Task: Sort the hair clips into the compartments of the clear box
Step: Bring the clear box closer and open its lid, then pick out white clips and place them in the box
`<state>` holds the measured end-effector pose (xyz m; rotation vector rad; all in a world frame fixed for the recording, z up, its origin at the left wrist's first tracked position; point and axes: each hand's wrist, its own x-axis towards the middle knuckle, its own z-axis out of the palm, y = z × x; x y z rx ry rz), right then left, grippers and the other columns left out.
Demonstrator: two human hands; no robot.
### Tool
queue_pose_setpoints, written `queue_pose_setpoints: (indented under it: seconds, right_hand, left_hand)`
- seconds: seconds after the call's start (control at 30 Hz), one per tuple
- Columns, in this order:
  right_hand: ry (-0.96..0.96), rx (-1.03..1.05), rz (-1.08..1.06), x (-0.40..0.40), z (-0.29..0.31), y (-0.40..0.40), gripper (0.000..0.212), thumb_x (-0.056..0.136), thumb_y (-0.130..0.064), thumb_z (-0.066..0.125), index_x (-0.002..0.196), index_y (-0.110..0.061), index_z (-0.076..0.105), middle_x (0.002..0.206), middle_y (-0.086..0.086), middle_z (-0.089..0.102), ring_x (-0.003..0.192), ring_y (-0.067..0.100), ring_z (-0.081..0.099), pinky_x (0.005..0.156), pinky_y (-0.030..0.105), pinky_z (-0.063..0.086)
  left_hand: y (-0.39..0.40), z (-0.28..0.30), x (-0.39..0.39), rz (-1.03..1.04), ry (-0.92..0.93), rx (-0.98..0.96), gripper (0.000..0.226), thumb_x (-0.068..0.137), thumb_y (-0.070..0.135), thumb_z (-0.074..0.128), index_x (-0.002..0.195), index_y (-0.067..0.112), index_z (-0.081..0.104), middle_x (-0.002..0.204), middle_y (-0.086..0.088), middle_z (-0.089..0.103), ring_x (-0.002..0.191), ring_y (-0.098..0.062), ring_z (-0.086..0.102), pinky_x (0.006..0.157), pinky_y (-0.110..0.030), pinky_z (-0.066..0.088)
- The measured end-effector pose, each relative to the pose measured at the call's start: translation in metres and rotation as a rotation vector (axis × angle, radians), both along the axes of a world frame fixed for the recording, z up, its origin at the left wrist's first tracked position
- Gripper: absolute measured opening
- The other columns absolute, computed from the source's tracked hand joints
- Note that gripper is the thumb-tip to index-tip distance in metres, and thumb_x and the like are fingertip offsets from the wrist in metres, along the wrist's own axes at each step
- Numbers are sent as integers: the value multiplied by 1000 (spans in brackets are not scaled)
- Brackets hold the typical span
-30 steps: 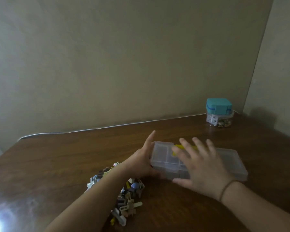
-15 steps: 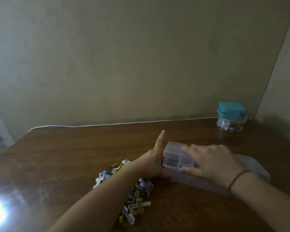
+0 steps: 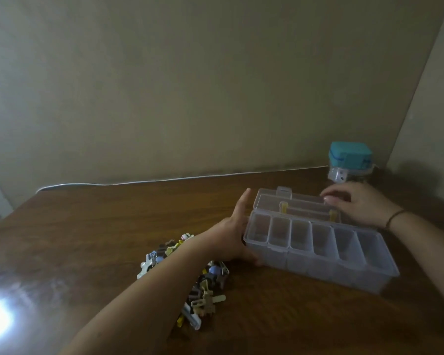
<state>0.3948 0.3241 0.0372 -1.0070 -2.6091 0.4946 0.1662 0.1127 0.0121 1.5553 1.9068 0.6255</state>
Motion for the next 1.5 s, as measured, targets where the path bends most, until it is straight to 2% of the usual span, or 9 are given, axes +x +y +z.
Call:
queue_pose_setpoints:
  seconds: [0.13, 0.23, 0.43, 0.77, 0.9, 1.03, 1.17, 1.4, 1.5]
  right_hand:
    - [336, -142, -74, 14, -3, -13, 39, 87, -52, 49, 113, -28, 65, 112, -7, 64, 113, 16, 56, 91, 39, 45]
    - [494, -79, 49, 32, 0, -50, 42, 87, -65, 48, 115, -37, 61, 118, -20, 59, 110, -4, 52, 84, 30, 47]
    - [-58, 351, 195, 37, -33, -85, 58, 75, -83, 44, 124, -52, 46, 125, -26, 52, 119, 0, 46, 93, 39, 44]
    - [-179, 631, 326, -17, -19, -94, 44, 87, -63, 49, 111, -31, 67, 115, -6, 66, 115, 22, 58, 94, 52, 45]
    - [10, 448, 481, -59, -16, -168, 26, 87, -32, 51, 107, -33, 68, 99, -15, 66, 90, 6, 61, 72, 30, 54]
    - [-111, 302, 525, -96, -42, -194, 41, 94, -30, 40, 130, -51, 40, 125, -32, 39, 108, -7, 43, 86, 21, 46]
    - [-49, 185, 450, -100, -50, -189, 29, 92, -39, 49, 118, -53, 47, 115, -35, 43, 112, -9, 42, 92, 20, 43]
    - [-100, -25, 435, -90, -39, -183, 7, 84, -40, 66, 87, -44, 61, 107, -29, 52, 105, -7, 49, 86, 18, 44]
    - [-104, -14, 388, -86, -38, -182, 14, 88, -33, 64, 90, -46, 57, 99, -25, 55, 100, -7, 51, 88, 16, 43]
  left_hand:
    - [2, 3, -1, -31, 125, -16, 143, 67, 33, 88, 142, 47, -33, 151, 0, 45, 141, -25, 39, 116, -49, 30]
    - [-10, 14, -10, -59, 210, -51, 133, 71, 42, 83, 145, 45, -28, 156, 1, 37, 143, -24, 34, 116, -49, 29]
    - [-97, 7, -42, 67, 394, 123, 70, 90, 53, 59, 150, 42, 24, 154, 15, 34, 140, -7, 34, 114, -34, 37]
    - [-160, -34, -93, 416, 343, 523, 26, 94, 37, 56, 117, 30, 67, 122, 20, 60, 116, 2, 55, 99, -34, 49]
    - [-162, -32, -92, 363, 331, 498, 31, 90, 46, 61, 118, 33, 66, 122, 22, 58, 117, 1, 54, 97, -36, 50]
    - [-159, -26, -55, 78, 482, 377, 57, 83, 73, 49, 134, 49, 47, 144, 25, 42, 136, 0, 34, 114, -37, 33]
    - [-150, -40, -36, -149, 664, 377, 52, 86, 75, 43, 132, 51, 46, 144, 13, 50, 133, -14, 48, 105, -48, 43]
    - [-145, -24, -41, 1, 293, 403, 53, 85, 71, 51, 134, 52, 46, 144, 33, 38, 138, 9, 25, 115, -35, 30]
    - [-119, -5, -39, 79, 388, 397, 54, 89, 61, 53, 140, 48, 38, 143, 28, 41, 135, 3, 32, 113, -35, 34]
